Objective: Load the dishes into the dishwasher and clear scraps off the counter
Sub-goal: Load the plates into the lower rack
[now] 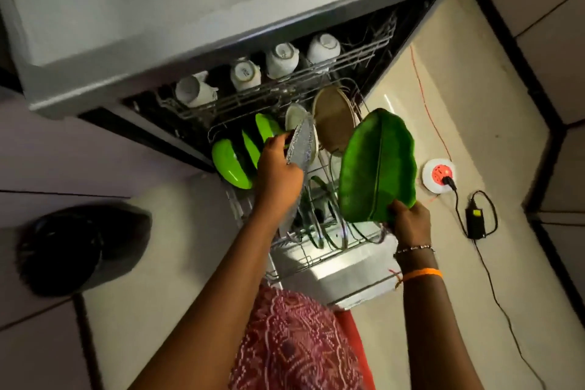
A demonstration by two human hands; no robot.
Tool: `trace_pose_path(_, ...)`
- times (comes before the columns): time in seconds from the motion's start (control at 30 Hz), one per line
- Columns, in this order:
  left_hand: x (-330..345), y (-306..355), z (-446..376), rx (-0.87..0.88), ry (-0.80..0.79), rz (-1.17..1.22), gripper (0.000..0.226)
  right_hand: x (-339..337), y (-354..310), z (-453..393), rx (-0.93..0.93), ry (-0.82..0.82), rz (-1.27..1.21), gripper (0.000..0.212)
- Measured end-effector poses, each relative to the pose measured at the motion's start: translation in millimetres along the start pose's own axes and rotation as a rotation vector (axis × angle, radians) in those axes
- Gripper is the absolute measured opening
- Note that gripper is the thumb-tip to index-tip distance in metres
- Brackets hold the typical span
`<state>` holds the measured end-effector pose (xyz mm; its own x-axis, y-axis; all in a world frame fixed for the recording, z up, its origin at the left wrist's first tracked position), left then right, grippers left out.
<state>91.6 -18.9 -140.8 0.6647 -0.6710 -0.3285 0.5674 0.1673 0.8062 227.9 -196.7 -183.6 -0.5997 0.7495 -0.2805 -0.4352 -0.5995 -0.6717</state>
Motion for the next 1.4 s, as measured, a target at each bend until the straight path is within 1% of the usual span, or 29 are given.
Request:
trace_pose_path(0.03,12,0,-7,-0.006,0.021,0.026,0.05,-9,-7,-15,-0.038,-0.019,0.021,0.015)
trace_pose_path(0.1,32,-1,-19,-0.017,0.057,0.073,0.054,-23,-18,-46,-0.102,-0.045,0.099,0.004)
trace_pose_path(0.2,59,-13,-39,-0.055,0.107,0.076,0.05,-37,-29,-108,-0.186,-0.073,0.221,0.01)
trace_pose_path(0.23,64,-19,-46,-0.075,0.133,0.067,0.048,-40,-30,-128,-0.217,-0.078,0.258,0.016)
trace_pose_path(0.3,70,-29,-56,-0.096,0.203,0.053,0.045,-40,-38,-157,-0.28,-0.081,0.323,0.037)
trace_pose_path(0.33,72,-32,-60,-0.083,0.25,0.064,0.044,-39,-42,-168,-0.319,-0.089,0.36,0.043)
trace_pose_path(0.4,75,-37,-69,-0.062,0.341,0.132,0.044,-34,-49,-187,-0.392,-0.117,0.444,0.045)
trace_pose_path(0.47,78,-42,-77,-0.08,0.401,0.215,0.045,-24,-55,-199,-0.456,-0.141,0.51,0.045)
trace_pose_path(0.53,82,-53,-87,-0.097,0.454,0.278,0.046,-12,-53,-214,-0.494,-0.186,0.597,0.042)
trace_pose_path(0.6,84,-62,-92,-0.108,0.488,0.332,0.047,-1,-50,-229,-0.501,-0.195,0.673,0.03)
trace_pose_path(0.67,83,-74,-96,-0.128,0.503,0.394,0.043,11,-43,-252,-0.492,-0.189,0.714,0.025)
trace_pose_path(0.8,80,-89,-95,-0.118,0.492,0.485,0.03,34,-29,-289,-0.457,-0.19,0.76,0.029)
trace_pose_path(0.9,83,-92,-91,-0.081,0.495,0.484,0.029,50,-20,-308,-0.458,-0.223,0.808,0.031)
trace_pose_path(0.97,84,-90,-88,-0.051,0.497,0.481,0.028,56,-19,-315,-0.482,-0.224,0.817,0.03)
trace_pose_path(1.1,83,-81,-85,-0.006,0.518,0.462,0.028,59,-33,-322,-0.583,-0.163,0.853,0.028)
trace_pose_path(1.2,83,-71,-87,0.034,0.552,0.461,0.028,57,-37,-325,-0.605,-0.144,0.882,0.028)
trace_pose_path(1.3,85,-69,-90,0.07,0.625,0.469,0.034,57,-23,-331,-0.538,-0.18,0.924,0.029)
trace_pose_path(1.4,87,-74,-90,0.089,0.701,0.458,0.036,58,-10,-339,-0.42,-0.236,0.888,0.032)
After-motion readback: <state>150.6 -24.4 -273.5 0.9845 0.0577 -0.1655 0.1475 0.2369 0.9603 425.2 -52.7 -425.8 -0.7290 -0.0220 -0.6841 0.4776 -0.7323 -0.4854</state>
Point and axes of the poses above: each hand's wrist, its own z-axis away from the middle knuckle, its own x-axis out of the palm, y = z × x, the point moved 3 cm from there along -z, towards the middle knuckle, and after that the axes turned 11 degrees about -y, right-handed, at the moved point
